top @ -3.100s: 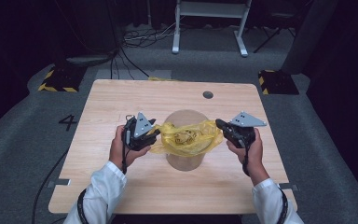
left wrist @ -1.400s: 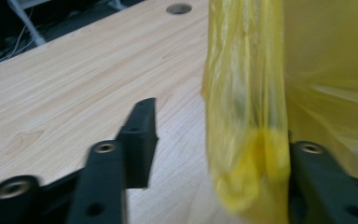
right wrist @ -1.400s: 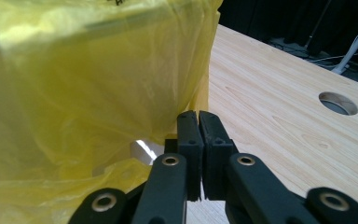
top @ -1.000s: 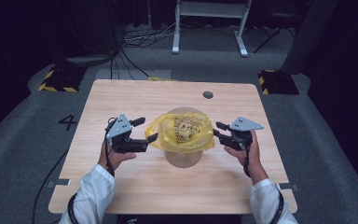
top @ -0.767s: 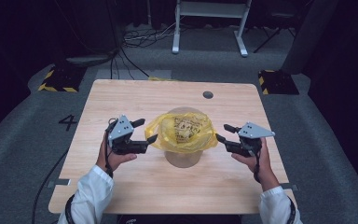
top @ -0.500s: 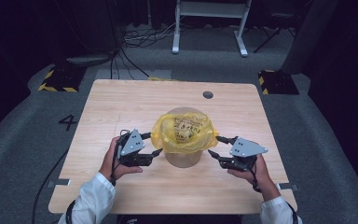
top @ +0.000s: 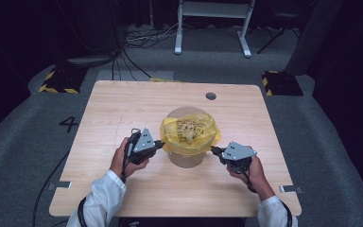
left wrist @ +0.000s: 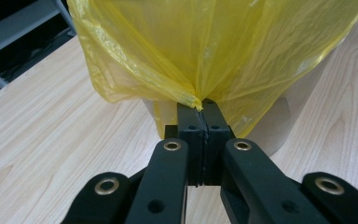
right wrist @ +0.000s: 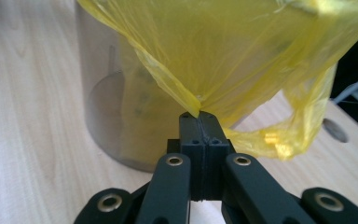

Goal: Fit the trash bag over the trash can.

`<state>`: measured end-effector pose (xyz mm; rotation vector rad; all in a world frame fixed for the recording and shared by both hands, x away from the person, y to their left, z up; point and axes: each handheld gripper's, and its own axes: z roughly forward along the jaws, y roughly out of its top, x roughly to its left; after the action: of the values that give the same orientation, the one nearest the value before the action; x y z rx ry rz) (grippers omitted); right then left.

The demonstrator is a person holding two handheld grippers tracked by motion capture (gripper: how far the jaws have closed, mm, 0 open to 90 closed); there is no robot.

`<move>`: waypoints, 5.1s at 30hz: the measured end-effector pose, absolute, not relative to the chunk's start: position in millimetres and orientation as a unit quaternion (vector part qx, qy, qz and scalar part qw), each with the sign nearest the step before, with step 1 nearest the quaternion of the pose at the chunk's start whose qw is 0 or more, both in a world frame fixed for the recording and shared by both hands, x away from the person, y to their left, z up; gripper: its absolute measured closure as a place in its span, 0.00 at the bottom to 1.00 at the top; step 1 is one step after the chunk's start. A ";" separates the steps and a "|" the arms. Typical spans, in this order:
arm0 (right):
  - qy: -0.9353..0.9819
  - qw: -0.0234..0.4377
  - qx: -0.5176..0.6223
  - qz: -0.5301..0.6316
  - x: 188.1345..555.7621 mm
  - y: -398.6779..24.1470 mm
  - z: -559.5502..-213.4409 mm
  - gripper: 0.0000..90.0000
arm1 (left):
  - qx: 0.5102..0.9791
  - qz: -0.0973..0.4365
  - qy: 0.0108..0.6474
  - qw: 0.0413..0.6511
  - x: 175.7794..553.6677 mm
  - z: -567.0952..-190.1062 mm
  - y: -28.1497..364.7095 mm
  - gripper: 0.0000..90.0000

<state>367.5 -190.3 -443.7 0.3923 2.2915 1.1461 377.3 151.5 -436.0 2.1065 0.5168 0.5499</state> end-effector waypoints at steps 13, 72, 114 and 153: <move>0.872 0.219 0.162 0.408 365.6 -199.9 -467.7 1.00 | 0.828 0.221 0.240 0.457 357.2 -430.8 182.1 0.64; 0.840 0.152 0.252 0.455 446.9 -204.4 -473.0 1.00 | 0.839 0.174 0.296 0.422 458.0 -449.0 151.8 0.89; 0.861 0.178 0.161 0.448 370.3 -205.6 -468.9 1.00 | 0.873 0.183 0.164 0.421 356.2 -445.8 158.3 0.99; 0.863 0.174 0.160 0.446 406.6 -166.6 -336.0 0.29 | 0.871 0.125 0.308 0.362 311.7 -503.7 239.1 0.18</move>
<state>406.6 -166.6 -336.0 0.4522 2.4461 1.2653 311.7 239.1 -503.7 2.2426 0.7930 0.3207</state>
